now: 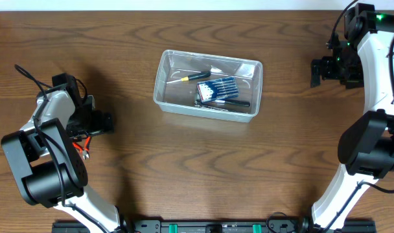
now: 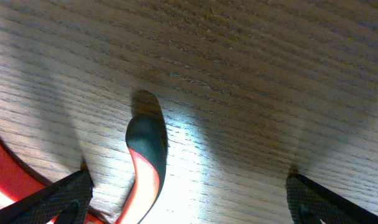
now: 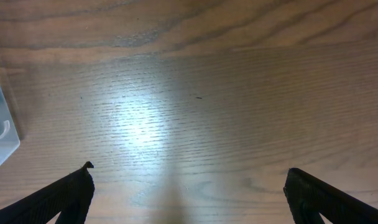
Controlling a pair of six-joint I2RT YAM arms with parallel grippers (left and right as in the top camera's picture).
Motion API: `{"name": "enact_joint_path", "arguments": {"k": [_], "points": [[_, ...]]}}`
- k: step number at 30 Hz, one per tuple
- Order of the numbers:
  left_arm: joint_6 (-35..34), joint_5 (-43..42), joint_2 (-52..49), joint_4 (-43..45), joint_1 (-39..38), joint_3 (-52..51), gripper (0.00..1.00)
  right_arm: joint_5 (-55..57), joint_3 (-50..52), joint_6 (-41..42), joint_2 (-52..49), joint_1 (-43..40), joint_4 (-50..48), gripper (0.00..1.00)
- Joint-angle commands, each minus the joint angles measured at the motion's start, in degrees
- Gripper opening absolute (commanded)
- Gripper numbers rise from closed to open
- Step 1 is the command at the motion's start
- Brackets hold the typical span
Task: Pack container
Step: 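Lower the left gripper onto one red pliers handle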
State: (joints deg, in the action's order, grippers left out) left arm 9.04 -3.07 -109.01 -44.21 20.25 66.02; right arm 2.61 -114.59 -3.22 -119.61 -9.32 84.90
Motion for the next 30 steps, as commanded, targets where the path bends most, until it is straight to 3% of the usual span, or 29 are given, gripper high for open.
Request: {"name": "enact_joint_path", "arguments": {"k": [1,12,27,30], "points": [[0.6,2.2,-1.5,-0.1,0.6,-1.9,0.99,0.6,0.1,-0.7,-0.1,-0.5,0.2,0.99],[3.9,2.2,-1.5,-3.1,0.6,-1.9,0.96,0.6,0.1,-0.7,-0.1,-0.5,0.3,0.99],[4.9,2.2,-1.5,-4.5,0.6,-1.9,0.73,0.6,0.1,-0.7,-0.1,-0.5,0.9,0.99],[4.9,2.2,-1.5,-4.5,0.6,-1.9,0.63,0.6,0.1,-0.7,-0.1,-0.5,1.0,0.99]]}}
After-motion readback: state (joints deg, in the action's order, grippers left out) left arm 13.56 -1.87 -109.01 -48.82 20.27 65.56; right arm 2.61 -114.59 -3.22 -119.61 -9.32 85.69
